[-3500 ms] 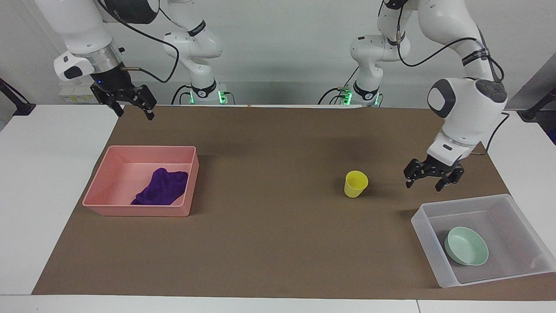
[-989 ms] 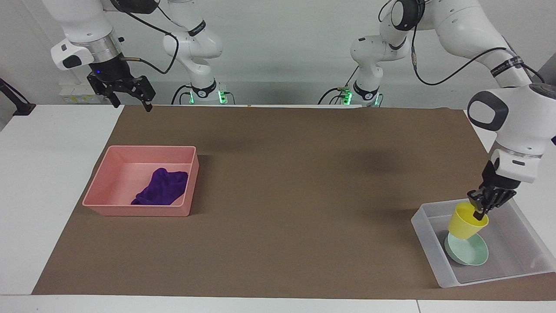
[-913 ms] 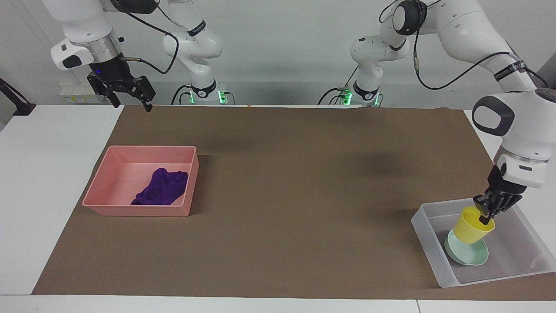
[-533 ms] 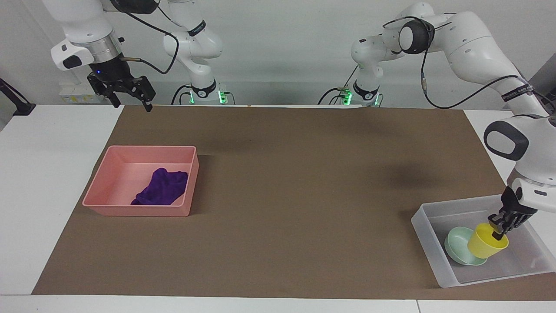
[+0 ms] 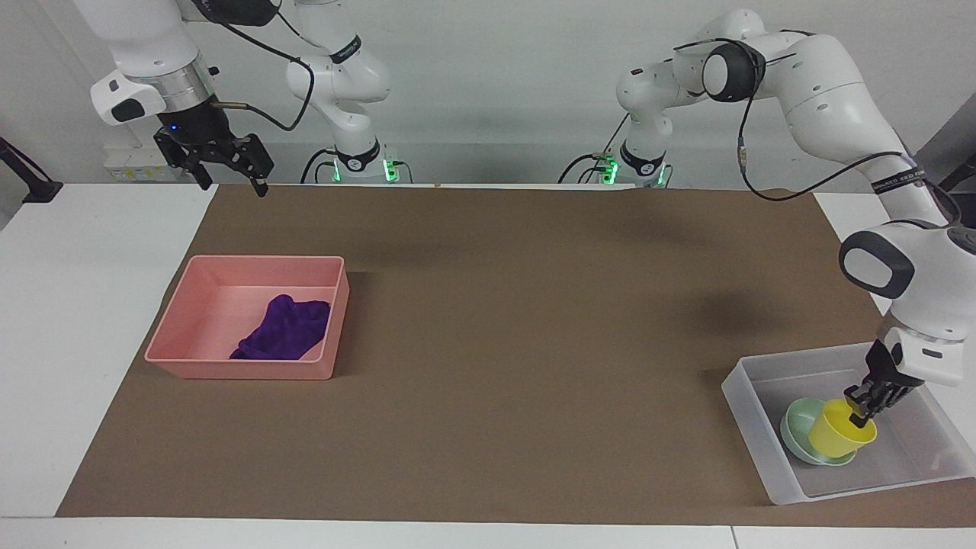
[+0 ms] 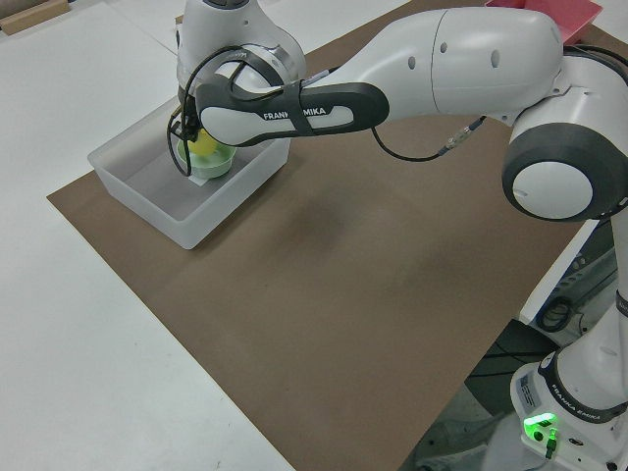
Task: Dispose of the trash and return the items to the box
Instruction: 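Lower the yellow cup into the green bowl with the left gripper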
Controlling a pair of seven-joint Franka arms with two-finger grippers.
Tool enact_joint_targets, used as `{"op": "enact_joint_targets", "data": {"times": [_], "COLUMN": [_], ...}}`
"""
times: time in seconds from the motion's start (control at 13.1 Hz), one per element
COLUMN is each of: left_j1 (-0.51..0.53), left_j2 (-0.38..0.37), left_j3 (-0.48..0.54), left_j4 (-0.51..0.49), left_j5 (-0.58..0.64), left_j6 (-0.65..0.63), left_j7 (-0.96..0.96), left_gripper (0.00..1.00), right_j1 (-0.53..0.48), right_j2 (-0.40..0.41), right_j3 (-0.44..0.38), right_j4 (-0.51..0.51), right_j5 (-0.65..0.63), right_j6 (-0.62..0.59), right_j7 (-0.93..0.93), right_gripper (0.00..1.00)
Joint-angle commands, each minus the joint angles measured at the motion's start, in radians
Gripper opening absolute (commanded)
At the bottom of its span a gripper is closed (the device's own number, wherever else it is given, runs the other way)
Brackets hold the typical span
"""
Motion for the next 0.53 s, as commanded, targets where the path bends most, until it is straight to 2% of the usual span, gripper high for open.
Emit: {"op": "enact_joint_targets", "data": {"times": [0.0, 0.08, 0.15, 0.23, 0.3, 0.38, 0.46], "left_j1": [-0.003, -0.002, -0.003, -0.005, -0.006, -0.012, -0.029], "left_j2": [-0.052, -0.06, -0.06, -0.06, -0.06, -0.064, -0.079], "left_j3": [0.0, 0.0, 0.001, 0.003, 0.001, 0.001, 0.003], "left_j4": [-0.101, -0.115, -0.108, -0.105, -0.1, -0.097, -0.099], "left_j5": [-0.02, -0.02, -0.017, -0.009, -0.008, -0.006, -0.005], "left_j6": [0.022, 0.016, 0.004, -0.002, -0.004, -0.004, -0.004], "left_j7": [0.016, 0.026, 0.042, 0.049, 0.059, 0.077, 0.1], "left_gripper": [0.0, 0.05, 0.33, 0.53, 0.8, 0.98, 1.0], "right_j1": [-0.005, -0.005, -0.005, -0.005, -0.005, -0.005, -0.005], "right_j2": [-0.027, -0.029, -0.029, -0.029, -0.029, -0.029, -0.029], "right_j3": [0.005, 0.005, 0.005, 0.005, 0.005, 0.005, 0.005], "right_j4": [-0.026, -0.028, -0.028, -0.028, -0.028, -0.028, -0.028], "right_j5": [-0.013, -0.013, -0.013, -0.013, -0.013, -0.013, -0.013], "right_j6": [-0.005, -0.005, -0.005, -0.005, -0.005, -0.005, -0.005], "right_j7": [-0.014, -0.014, -0.014, -0.014, -0.014, -0.014, -0.011], "right_gripper": [1.0, 1.0, 1.0, 1.0, 1.0, 1.0, 1.0]}}
